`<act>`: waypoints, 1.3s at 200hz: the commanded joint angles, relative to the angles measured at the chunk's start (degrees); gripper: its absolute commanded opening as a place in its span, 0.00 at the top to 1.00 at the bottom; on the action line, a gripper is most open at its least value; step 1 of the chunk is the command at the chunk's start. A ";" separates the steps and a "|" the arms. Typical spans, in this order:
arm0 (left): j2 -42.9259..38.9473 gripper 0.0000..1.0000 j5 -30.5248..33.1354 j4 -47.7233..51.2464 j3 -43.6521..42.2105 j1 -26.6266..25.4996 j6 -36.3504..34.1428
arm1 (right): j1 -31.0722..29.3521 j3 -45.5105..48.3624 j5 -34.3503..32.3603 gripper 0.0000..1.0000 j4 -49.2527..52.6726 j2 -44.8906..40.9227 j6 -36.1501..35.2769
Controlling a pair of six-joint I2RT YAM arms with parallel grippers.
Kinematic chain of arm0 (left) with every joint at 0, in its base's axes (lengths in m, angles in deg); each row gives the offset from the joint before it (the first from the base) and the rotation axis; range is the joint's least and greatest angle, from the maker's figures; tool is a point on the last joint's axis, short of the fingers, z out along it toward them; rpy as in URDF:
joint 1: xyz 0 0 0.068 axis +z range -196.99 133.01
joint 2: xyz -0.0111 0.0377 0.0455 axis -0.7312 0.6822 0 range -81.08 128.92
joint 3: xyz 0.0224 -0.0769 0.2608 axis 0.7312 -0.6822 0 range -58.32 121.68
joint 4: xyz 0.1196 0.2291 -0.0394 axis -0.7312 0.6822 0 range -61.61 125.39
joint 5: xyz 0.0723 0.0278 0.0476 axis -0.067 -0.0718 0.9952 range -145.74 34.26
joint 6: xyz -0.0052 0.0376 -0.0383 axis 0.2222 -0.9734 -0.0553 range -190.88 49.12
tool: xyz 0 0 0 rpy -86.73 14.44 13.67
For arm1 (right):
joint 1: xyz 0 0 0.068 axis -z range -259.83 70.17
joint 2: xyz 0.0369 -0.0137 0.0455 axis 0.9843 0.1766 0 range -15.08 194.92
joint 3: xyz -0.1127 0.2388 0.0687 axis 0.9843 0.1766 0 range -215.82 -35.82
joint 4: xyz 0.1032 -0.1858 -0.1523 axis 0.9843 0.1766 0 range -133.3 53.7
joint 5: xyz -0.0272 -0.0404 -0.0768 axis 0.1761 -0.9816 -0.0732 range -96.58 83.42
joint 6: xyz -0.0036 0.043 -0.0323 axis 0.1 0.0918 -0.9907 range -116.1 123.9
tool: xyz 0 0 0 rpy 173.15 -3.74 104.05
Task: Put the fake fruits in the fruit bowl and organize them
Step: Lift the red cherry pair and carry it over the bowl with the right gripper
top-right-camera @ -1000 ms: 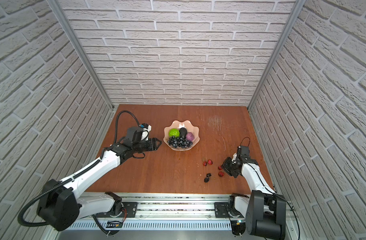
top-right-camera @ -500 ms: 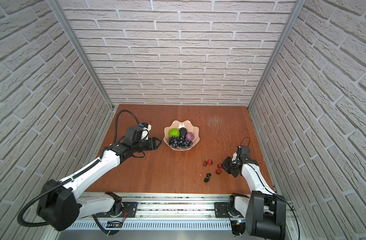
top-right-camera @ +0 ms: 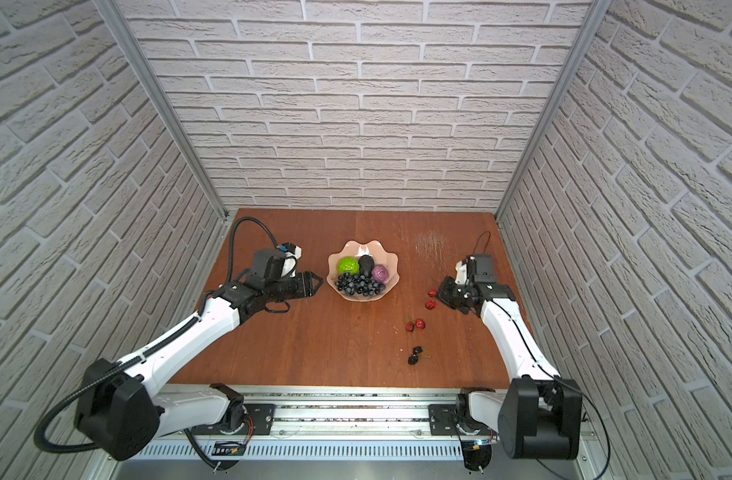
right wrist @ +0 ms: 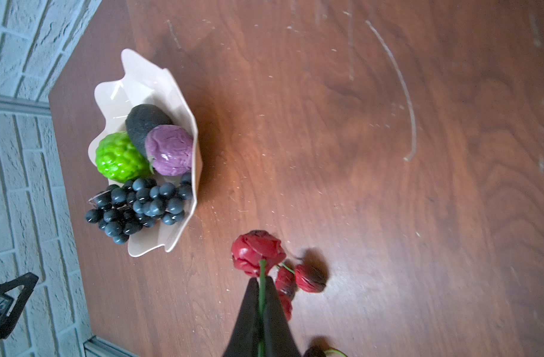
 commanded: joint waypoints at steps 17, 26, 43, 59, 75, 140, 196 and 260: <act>-1.17 0.37 1.12 0.92 0.79 0.11 2.31 | -4.48 -12.89 1.91 0.94 -7.05 10.36 -1.03; -1.34 0.37 1.36 0.97 0.62 0.02 2.82 | -5.16 -15.86 2.63 0.94 -8.14 13.30 -0.84; -1.46 0.37 1.81 1.31 0.63 0.02 3.37 | -6.51 -20.65 3.66 0.94 -10.59 18.60 -0.05; -1.24 0.37 2.18 1.99 0.91 -0.18 3.63 | -8.03 -25.07 3.63 0.94 -11.97 23.31 0.00; -0.78 0.37 2.17 2.65 1.10 -0.18 3.64 | -9.63 -27.97 2.90 0.94 -14.07 27.37 -0.38; 2.99 0.37 1.62 3.41 2.42 -0.14 3.07 | -12.00 -37.60 5.10 0.94 -15.70 41.79 -0.12; 4.46 0.36 1.40 2.37 2.17 -0.08 2.94 | -13.36 -37.42 1.88 0.94 -13.31 43.50 -2.99; 3.65 0.36 1.75 2.26 1.76 0.02 3.20 | -13.90 -39.79 0.94 0.91 -11.30 46.63 -5.06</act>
